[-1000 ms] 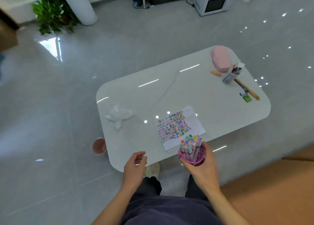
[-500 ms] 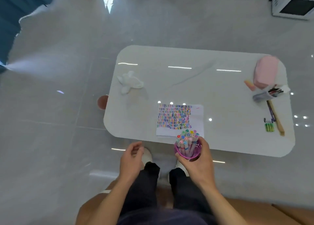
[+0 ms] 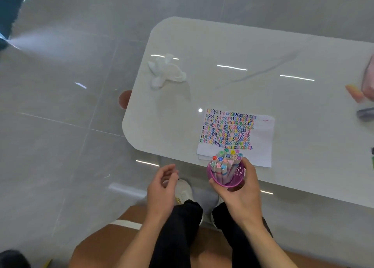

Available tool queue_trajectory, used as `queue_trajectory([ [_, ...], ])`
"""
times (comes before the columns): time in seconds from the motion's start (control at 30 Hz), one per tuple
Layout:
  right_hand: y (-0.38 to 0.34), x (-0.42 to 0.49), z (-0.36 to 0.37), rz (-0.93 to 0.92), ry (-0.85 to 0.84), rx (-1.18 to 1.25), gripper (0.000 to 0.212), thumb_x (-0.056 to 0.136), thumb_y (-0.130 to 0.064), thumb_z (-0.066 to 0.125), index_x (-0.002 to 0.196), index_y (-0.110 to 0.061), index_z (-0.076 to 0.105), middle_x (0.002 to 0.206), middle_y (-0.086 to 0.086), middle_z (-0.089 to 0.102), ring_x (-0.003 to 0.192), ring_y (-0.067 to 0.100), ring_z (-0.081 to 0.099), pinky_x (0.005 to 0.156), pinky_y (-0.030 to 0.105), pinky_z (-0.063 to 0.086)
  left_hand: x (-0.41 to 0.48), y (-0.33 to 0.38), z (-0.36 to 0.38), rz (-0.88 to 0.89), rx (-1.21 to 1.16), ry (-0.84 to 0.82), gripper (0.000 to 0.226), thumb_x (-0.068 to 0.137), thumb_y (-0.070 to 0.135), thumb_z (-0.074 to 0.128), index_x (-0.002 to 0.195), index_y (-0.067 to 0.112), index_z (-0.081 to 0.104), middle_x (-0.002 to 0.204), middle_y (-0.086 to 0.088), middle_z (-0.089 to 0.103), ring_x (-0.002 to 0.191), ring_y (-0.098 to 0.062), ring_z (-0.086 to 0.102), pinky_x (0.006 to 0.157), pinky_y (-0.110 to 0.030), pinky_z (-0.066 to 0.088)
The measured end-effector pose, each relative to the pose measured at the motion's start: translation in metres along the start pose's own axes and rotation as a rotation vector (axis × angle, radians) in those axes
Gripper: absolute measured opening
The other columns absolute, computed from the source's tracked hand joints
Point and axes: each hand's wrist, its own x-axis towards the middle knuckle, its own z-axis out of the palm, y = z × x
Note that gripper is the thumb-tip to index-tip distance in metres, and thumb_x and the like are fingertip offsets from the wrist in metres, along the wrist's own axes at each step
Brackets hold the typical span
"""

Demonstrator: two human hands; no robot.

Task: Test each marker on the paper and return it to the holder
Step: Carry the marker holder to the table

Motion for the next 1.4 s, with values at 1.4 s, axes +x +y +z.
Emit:
queue_trajectory([
  [1.4,0.115,0.110,0.173,-0.420,-0.008,0.086,0.076,0.065,-0.042,0.095,0.130,-0.038,0.055,0.126,-0.012,0.064,0.113,0.012,0.068,0.093,0.042,0.059,0.150,-0.158,0.043,0.499,-0.045,0.141,0.018,0.093,0.038,0.066,0.109,0.047,0.063,0.105,0.017,0.069,0.095,-0.004,0.067,0.076,-0.018,0.054],
])
